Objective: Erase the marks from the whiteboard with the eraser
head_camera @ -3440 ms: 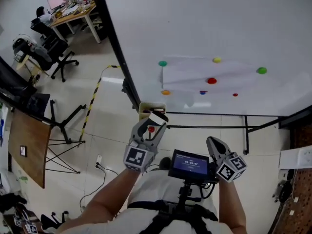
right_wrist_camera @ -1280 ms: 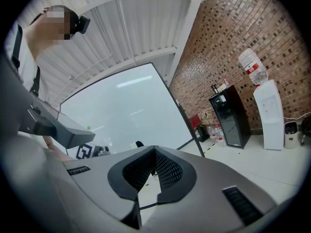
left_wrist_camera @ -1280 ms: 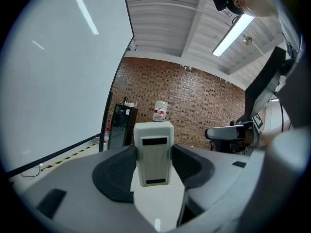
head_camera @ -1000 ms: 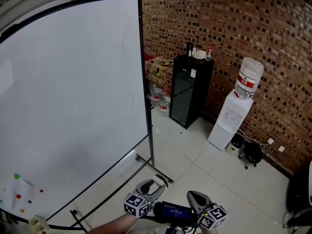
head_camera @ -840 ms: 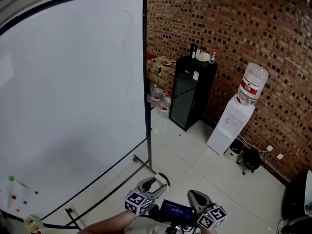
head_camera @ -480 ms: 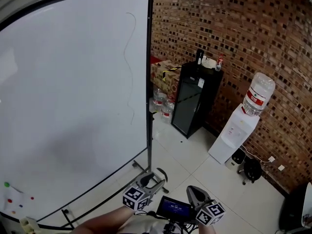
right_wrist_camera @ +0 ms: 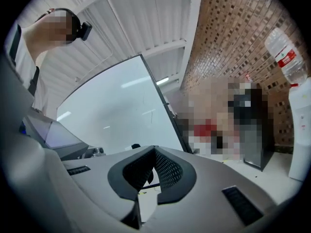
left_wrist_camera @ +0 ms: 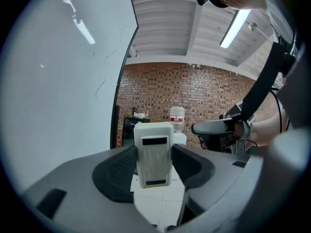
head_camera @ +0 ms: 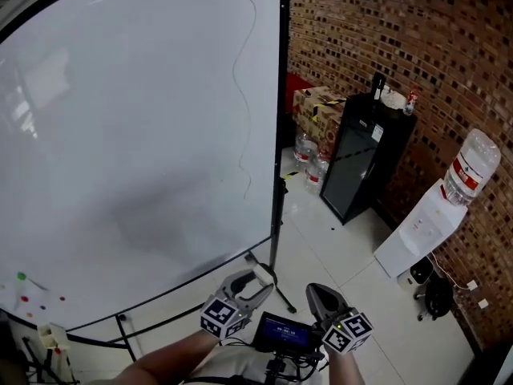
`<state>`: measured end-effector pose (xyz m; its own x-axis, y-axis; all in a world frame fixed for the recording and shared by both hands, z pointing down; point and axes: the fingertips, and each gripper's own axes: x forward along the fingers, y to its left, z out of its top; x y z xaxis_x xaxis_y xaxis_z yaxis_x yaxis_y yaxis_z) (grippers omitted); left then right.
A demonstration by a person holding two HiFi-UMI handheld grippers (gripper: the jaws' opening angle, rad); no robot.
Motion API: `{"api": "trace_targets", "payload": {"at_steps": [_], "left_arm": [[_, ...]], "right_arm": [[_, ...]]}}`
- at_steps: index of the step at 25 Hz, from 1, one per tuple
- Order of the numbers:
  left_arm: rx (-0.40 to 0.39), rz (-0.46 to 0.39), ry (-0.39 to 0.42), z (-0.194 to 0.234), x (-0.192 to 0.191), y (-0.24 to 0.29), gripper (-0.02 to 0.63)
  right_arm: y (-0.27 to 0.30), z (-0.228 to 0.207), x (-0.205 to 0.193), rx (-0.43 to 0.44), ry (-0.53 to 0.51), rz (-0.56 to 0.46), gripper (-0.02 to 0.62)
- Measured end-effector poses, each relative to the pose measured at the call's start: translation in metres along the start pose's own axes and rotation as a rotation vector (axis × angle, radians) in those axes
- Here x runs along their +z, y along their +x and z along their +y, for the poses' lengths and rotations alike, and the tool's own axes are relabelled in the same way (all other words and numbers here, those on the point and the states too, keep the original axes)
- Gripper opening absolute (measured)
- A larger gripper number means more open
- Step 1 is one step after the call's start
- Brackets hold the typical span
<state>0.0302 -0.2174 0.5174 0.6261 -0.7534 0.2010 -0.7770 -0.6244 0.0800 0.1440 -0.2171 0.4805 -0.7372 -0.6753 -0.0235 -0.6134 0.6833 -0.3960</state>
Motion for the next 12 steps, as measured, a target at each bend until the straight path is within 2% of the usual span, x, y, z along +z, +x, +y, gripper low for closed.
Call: {"api": "trace_targets", "payload": {"at_steps": [4,9,12], "left_arm": [[0.162,0.031,-0.014,0.042,-0.016,0.003,0.235],[0.33,0.075,0.084,0.078,-0.002,0.026,0.236],[0.407,0.067,0.104,0.096,0.015,0.046,0.235]], "right_arm": [[0.041,-0.022,-0.007,0.094,0.014,0.049,0.011],[0.081,-0.053,0.006,0.214,0.027,0.092,0.011],[0.103,-0.072,0.019,0.281,0.025,0.099,0.011]]}}
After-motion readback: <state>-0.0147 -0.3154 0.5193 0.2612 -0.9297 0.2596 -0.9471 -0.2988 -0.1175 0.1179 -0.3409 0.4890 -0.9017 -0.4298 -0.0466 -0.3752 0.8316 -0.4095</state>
